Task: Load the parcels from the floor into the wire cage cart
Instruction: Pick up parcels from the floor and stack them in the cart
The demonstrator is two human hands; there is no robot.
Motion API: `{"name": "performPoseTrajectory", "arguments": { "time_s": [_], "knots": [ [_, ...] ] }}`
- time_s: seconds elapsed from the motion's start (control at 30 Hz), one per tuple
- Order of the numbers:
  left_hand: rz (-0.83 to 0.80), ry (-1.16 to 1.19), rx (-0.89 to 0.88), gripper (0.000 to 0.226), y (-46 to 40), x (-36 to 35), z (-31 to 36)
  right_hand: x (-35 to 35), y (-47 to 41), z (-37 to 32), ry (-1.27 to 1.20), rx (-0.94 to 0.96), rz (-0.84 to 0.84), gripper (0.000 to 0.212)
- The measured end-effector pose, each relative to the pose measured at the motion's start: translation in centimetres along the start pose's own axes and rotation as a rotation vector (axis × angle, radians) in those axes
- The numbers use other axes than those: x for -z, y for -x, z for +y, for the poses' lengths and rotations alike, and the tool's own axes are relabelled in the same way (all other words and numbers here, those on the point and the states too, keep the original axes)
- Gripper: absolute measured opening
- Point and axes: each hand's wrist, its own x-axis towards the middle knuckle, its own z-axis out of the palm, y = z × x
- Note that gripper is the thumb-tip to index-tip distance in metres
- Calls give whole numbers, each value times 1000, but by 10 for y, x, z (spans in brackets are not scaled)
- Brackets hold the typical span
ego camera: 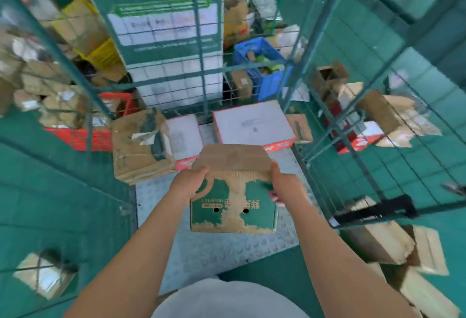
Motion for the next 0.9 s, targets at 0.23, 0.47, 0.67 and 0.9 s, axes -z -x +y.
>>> {"name": "performPoseTrajectory", "arguments": {
  "time_s": [0.23, 0.47, 0.67, 0.9],
  "knots": [
    [48, 150, 144, 32, -54, 22, -13, -52, -54, -32, 21, 81, -138, 56],
    [112, 285, 242, 29, -142, 8, -18, -101, -152, -63, -2, 150, -176, 23],
    [169, 390, 235, 4, -243, 3, -21, -165, -253, -91, -16, 238, -186, 19],
    [290, -100, 74, 49, -398, 21, -55, -277, -396, -134, -47, 343, -182, 45]
  ]
}}
